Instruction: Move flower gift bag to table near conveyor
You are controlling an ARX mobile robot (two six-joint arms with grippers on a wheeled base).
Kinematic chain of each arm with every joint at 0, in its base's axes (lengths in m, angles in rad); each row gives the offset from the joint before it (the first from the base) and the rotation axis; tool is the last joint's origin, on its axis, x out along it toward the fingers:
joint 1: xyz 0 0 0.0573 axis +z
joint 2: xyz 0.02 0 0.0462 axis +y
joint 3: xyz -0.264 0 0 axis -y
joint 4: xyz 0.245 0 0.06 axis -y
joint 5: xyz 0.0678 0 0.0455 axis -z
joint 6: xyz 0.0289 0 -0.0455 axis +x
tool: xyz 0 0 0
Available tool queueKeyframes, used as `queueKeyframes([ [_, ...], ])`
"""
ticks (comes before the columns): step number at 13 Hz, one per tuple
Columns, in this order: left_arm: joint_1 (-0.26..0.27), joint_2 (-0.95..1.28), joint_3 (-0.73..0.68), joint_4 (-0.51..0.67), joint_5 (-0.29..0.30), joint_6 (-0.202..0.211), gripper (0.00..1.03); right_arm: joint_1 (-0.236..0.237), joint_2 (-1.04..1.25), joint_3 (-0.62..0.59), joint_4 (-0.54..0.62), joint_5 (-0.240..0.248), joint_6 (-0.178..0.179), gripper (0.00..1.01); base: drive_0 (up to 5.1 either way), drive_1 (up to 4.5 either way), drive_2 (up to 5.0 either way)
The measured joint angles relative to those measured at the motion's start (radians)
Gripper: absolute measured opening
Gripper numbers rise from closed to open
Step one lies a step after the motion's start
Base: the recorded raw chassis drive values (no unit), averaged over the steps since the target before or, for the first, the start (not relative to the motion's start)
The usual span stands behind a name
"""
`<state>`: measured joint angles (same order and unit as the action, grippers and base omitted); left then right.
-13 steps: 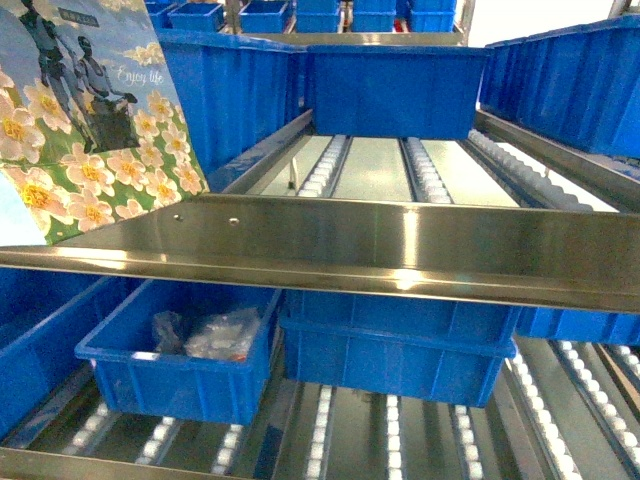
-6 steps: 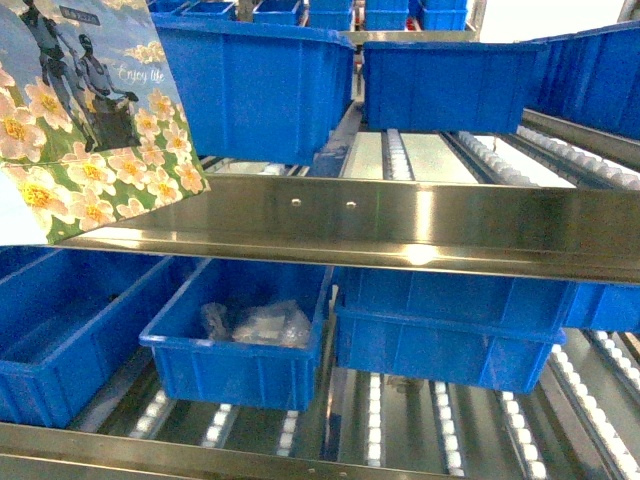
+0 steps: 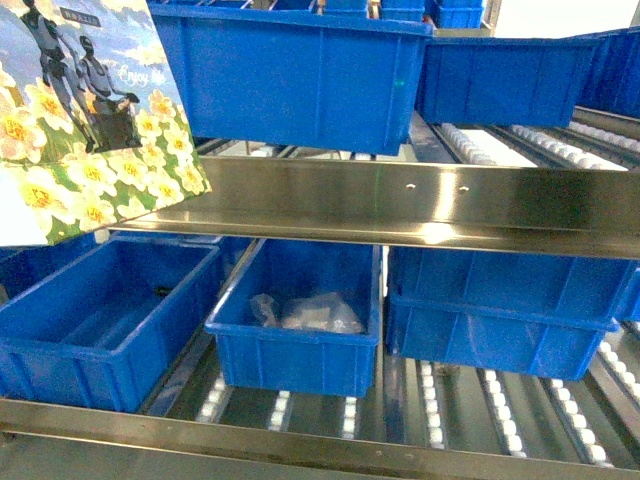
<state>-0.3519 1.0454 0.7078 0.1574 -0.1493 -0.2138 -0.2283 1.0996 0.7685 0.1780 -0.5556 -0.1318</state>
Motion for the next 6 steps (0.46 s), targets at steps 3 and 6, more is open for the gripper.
queueKeyframes([
  [3,0.0,0.0,0.0,0.0,0.0,0.0,0.02,0.0,-0.002,0.0,-0.002,-0.001,0.0,0.02,-4.9,2.2,2.8],
  [6,-0.001,0.0,0.0,0.0,0.0,0.0,0.02,0.0,-0.002,0.0,-0.002,0.0,0.0,0.02,-4.9,2.6,2.6],
])
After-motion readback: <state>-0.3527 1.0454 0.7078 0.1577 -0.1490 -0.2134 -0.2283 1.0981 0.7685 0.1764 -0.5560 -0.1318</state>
